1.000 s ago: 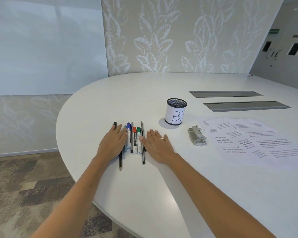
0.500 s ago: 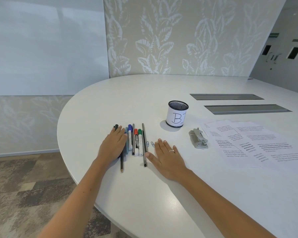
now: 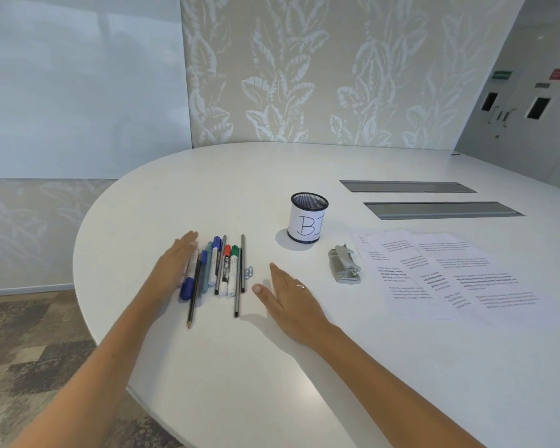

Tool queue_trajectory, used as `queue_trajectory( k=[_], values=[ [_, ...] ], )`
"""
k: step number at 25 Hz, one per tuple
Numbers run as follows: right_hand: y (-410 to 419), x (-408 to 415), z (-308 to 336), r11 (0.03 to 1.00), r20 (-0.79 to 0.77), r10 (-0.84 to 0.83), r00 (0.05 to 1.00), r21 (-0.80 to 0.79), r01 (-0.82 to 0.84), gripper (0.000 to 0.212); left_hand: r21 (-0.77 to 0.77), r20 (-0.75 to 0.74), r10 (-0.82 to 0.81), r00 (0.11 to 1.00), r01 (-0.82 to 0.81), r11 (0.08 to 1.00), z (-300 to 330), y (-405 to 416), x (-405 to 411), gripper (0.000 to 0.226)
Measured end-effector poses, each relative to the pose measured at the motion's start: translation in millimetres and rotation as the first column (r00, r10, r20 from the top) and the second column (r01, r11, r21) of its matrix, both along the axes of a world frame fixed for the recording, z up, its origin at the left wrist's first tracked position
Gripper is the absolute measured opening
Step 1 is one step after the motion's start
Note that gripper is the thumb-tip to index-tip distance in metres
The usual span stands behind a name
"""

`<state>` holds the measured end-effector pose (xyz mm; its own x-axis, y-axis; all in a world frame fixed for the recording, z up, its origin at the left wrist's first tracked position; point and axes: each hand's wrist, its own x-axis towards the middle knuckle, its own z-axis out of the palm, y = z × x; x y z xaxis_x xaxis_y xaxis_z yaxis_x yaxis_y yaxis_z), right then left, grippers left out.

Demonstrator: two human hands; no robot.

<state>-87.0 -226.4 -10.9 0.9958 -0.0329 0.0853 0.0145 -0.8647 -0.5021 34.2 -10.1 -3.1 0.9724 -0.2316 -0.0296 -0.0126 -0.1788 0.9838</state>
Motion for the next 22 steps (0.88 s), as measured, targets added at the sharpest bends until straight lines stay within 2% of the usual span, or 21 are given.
queue_trajectory(
  k=[2, 4, 5, 8, 11, 13, 15, 17, 19, 22],
  values=[
    [-22.5, -18.6, 6.9, 0.994, 0.119, -0.073, 0.99, 0.088, 0.063, 0.059, -0.055, 0.088, 0.061, 0.994, -0.056, 0.997, 10.0, -7.3, -12.3, 0.038],
    [-48.7, -35.6, 16.8, 0.984, 0.305, -0.163, 0.938, 0.123, 0.131, 0.036, 0.024, 0.286, 0.115, 0.951, -0.127, 0.992, 23.4, -33.0, -27.8, 0.036],
    [-64.8, -41.3, 21.7, 0.977, 0.383, -0.205, 0.901, 0.129, 0.168, 0.029, 0.008, 0.359, 0.137, 0.923, -0.149, 0.989, 32.0, -53.7, -38.7, 0.034],
    [-125.8, -52.6, 31.5, 0.946, 0.483, -0.323, 0.814, 0.128, 0.299, 0.015, -0.092, 0.489, 0.073, 0.869, -0.032, 0.995, 53.6, -134.8, -84.2, 0.032],
    [-197.0, -62.7, 30.8, 0.912, 0.449, -0.405, 0.796, 0.133, 0.389, 0.013, -0.015, 0.483, -0.174, 0.858, 0.207, 0.978, 52.6, -220.5, -124.6, 0.033],
    [-244.8, -71.5, 24.9, 0.892, 0.369, -0.441, 0.818, 0.077, 0.446, 0.021, 0.221, 0.466, -0.388, 0.795, 0.32, 0.921, 39.2, -272.3, -140.5, 0.033],
    [-280.4, -81.2, 18.3, 0.875, 0.247, -0.466, 0.85, -0.011, 0.483, 0.03, 0.541, 0.419, -0.546, 0.726, 0.283, 0.792, 20.2, -311.0, -143.2, 0.043],
    [-300.1, -91.2, 9.3, 0.877, 0.143, -0.435, 0.889, -0.158, 0.455, 0.037, 0.749, 0.361, -0.593, 0.719, 0.155, 0.644, 7.0, -338.5, -141.0, 0.054],
    [-305.3, -96.9, 2.7, 0.879, 0.088, -0.391, 0.916, -0.259, 0.401, 0.039, 0.808, 0.328, -0.558, 0.763, 0.079, 0.583, -1.7, -357.1, -136.9, 0.06],
    [-300.9, -98.0, 1.4, 0.884, 0.025, -0.39, 0.92, -0.271, 0.382, 0.044, 0.84, 0.301, -0.51, 0.806, 0.03, 0.542, -13.3, -372.2, -130.5, 0.062]
  ],
)
